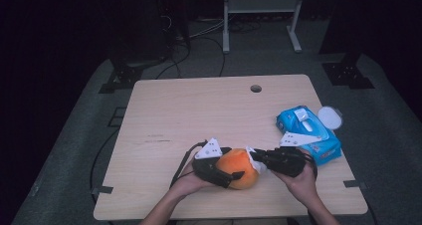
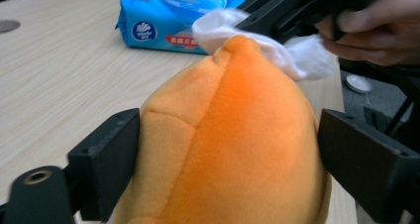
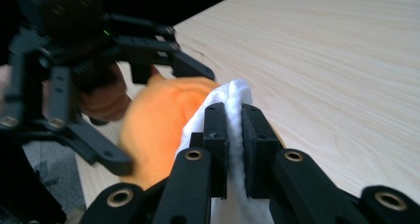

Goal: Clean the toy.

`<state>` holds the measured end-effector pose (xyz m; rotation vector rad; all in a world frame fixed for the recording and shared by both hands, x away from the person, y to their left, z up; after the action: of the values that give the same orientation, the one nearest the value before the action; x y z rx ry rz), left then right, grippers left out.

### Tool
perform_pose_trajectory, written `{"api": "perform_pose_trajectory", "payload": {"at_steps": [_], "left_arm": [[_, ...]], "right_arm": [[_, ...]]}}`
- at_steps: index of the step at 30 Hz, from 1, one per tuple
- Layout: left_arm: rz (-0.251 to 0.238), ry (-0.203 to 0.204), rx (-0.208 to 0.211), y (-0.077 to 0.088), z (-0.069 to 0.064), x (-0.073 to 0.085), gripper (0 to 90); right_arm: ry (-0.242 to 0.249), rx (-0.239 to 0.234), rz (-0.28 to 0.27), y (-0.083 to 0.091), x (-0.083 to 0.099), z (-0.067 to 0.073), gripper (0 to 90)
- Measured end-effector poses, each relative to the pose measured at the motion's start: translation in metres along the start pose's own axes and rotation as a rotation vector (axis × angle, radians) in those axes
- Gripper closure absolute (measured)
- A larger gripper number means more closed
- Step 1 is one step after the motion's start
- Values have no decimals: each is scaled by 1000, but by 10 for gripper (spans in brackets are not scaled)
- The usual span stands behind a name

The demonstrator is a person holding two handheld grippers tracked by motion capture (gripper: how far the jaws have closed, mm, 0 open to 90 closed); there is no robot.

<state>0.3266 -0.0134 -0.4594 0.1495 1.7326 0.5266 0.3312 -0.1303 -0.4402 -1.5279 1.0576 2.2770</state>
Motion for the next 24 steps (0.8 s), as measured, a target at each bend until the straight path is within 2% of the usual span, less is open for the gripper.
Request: {"api": "perform_pose_trajectory", "payload": {"at_steps": [1,3,7,10,12,15,17,20,22,24], "left_arm": [[-6,-21,24,4,0,0,99],[-10,-32,38,11,3,1,92],[-6,-12,75,15,9,12,81],[-8,-21,64,6,10,16,81],[-26,-23,45,3,10,15,144],[-38,-17,24,1,11,14,196],[-45,-10,19,0,12,13,204],[-64,1,7,-2,13,13,204],[-74,7,-2,-4,13,11,204],[-81,-13,-13,-5,11,9,194]], "right_arm": [[-3,-1,0,0,1,-1,816],[0,5,1,0,1,-2,816],[-8,9,0,-3,2,-6,815],[-39,11,0,-3,4,-13,815],[-46,24,3,-3,5,-18,815],[-31,66,13,1,6,-28,814],[-39,76,6,6,4,-32,815],[-36,44,-41,17,-7,-23,815],[-9,25,-68,22,-16,-13,814],[20,22,-65,21,-19,-5,810]]}}
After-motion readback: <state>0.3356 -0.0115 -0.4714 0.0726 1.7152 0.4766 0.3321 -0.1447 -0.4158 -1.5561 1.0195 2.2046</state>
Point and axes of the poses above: each handheld gripper's, and its own axes: y roughly backward along the jaws, x roughly out of its underside, z roughly to its left, the point moved 9 cm from there along -y, roughly forward along the jaws, and after that the axes turned 6 degrees about x, right-handed, at the moved point
